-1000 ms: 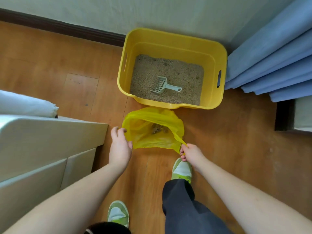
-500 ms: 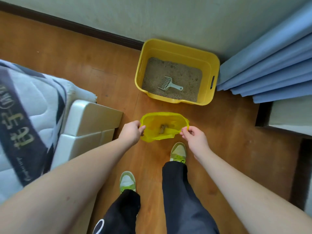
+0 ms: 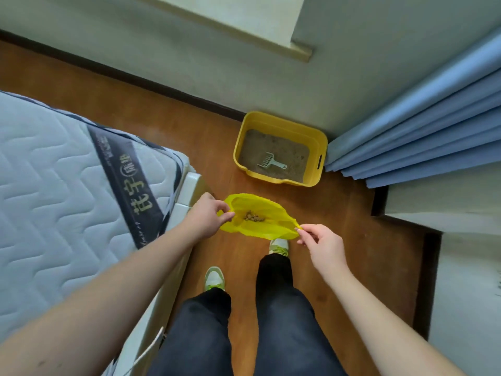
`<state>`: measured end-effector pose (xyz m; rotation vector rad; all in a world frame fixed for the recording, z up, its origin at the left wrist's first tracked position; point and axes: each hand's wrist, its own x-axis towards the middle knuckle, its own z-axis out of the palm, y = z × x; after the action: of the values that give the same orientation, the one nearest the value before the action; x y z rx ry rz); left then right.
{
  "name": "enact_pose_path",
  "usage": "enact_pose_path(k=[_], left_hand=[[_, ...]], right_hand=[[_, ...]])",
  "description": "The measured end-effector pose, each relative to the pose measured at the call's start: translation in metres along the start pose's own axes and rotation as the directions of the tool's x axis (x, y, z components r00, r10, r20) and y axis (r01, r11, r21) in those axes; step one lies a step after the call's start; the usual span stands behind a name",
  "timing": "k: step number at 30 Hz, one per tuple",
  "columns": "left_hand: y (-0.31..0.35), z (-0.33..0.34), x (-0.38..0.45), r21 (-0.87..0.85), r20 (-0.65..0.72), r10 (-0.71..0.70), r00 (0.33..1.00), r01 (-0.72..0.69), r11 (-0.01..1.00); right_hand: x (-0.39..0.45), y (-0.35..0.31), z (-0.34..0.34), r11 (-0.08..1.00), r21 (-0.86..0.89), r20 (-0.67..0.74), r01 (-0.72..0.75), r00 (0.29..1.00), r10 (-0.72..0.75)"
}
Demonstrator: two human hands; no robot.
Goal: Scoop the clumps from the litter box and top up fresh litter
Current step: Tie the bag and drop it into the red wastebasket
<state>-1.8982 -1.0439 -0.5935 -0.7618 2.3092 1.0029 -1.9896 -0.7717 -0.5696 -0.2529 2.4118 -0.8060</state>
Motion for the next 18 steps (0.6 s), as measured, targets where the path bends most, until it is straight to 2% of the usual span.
enact_pose_path(k=[4,7,10,13,15,16,18], left_hand=[[0.033,-0.051,-0.066,-0.038,-0.103,0.133,0.986,-0.137,0.990],[0.054,-0.088,-0.115,-0.085,-0.113,0.240,0.964,-0.250,0.964],[0.076,-0.121,-0.156,-0.053,-0.203,0.342,0.918,-0.359,0.932],[0.103,-0.152,-0.194,-0.119,-0.334,0.417,0.845,-0.477,0.871],[0.125,-0.175,-0.219,-0.310,-0.320,0.467,0.824,-0.557,0.771],[0.136,-0.185,-0.232,-0.464,-0.289,0.485,0.825,-0.564,0.683],[0.154,-0.204,-0.254,-0.714,-0.206,0.528,0.824,-0.495,0.495]], right_hand=[[-0.051,-0.076,-0.033,0.963,-0.134,-0.050,0.235,0.969,-0.243],[-0.087,-0.132,-0.057,0.875,-0.228,-0.016,0.428,0.897,-0.442],[-0.121,-0.192,-0.080,0.786,-0.193,-0.030,0.588,0.797,-0.604],[-0.153,-0.251,-0.106,0.702,-0.099,-0.084,0.705,0.697,-0.712],[-0.168,-0.287,-0.127,0.655,-0.050,-0.179,0.754,0.639,-0.748],[-0.174,-0.302,-0.137,0.644,-0.048,-0.245,0.763,0.617,-0.748],[-0.180,-0.324,-0.153,0.643,-0.062,-0.371,0.764,0.580,-0.725]])
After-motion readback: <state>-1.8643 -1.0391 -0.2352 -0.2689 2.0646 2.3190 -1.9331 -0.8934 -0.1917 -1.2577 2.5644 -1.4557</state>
